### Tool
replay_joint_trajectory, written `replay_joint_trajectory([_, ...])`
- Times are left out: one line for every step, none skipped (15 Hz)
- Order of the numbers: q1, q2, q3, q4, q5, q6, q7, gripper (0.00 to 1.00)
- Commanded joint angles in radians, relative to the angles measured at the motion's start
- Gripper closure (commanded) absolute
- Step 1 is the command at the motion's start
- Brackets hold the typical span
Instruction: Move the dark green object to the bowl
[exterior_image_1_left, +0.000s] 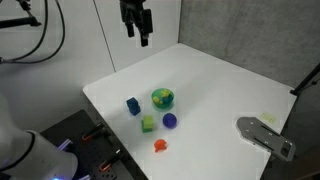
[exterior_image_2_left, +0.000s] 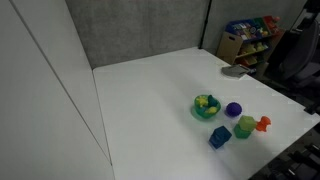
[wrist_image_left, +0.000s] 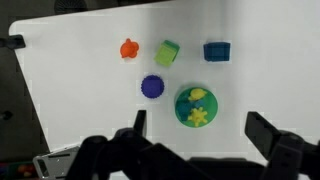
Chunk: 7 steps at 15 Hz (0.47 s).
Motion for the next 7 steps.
replay_joint_trajectory([-0.019, -0.019, 0.007, 0.034, 0.037, -0.062, -0.058, 0.0])
replay_joint_trajectory([-0.02, -0.02, 0.008, 0.037, 0.037, -0.067, -0.06, 0.0])
replay_joint_trajectory([-0.022, -0.024, 0.012, 0.027, 0.026, -0.064, -0.062, 0.0])
replay_joint_trajectory([-0.024, -0.021, 0.02, 0.016, 0.024, -0.042, -0.035, 0.0])
replay_joint_trajectory([-0.024, -0.021, 0.02, 0.016, 0.024, -0.043, -0.038, 0.0])
replay_joint_trajectory([-0.024, -0.021, 0.019, 0.016, 0.024, -0.043, -0.039, 0.0])
replay_joint_trajectory([-0.024, -0.021, 0.019, 0.016, 0.024, -0.044, -0.039, 0.0])
